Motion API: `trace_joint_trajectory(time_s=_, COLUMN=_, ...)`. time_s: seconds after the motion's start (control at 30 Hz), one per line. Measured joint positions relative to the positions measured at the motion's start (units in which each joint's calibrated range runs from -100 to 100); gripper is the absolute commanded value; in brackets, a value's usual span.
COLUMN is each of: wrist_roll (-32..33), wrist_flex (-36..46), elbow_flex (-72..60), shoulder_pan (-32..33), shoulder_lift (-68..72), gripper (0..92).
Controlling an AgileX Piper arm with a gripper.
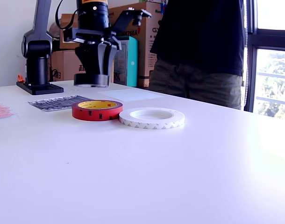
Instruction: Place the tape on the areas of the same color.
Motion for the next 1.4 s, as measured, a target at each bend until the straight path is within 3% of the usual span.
trace_joint_trajectory(time_s=0.37, wrist_roll=-2.54, wrist_flex=-7.07, elbow_flex=22.40, shoulder_pan=6.57, shoulder_lift=-20.01, gripper=0.0)
trace_joint_trajectory(time_s=0.6, wrist_roll=-4.00, wrist_flex=-16.00, elbow_flex=37.75, shoulder_pan=6.67, shoulder_lift=-30.12, gripper=0.0)
trace_joint_trajectory(time_s=0.83, wrist_roll=-4.00, wrist_flex=-17.69, elbow_flex=51.98, shoulder_pan=6.67, shoulder_lift=-38.53, gripper=0.5)
trace_joint_trajectory(time_s=1.13, wrist_roll=-3.32, wrist_flex=-17.82, elbow_flex=64.30, shoulder_pan=7.53, shoulder_lift=-38.68, gripper=0.6)
trace_joint_trajectory(time_s=1.4, wrist_roll=-3.32, wrist_flex=-17.82, elbow_flex=66.25, shoulder_pan=6.45, shoulder_lift=-34.08, gripper=0.6)
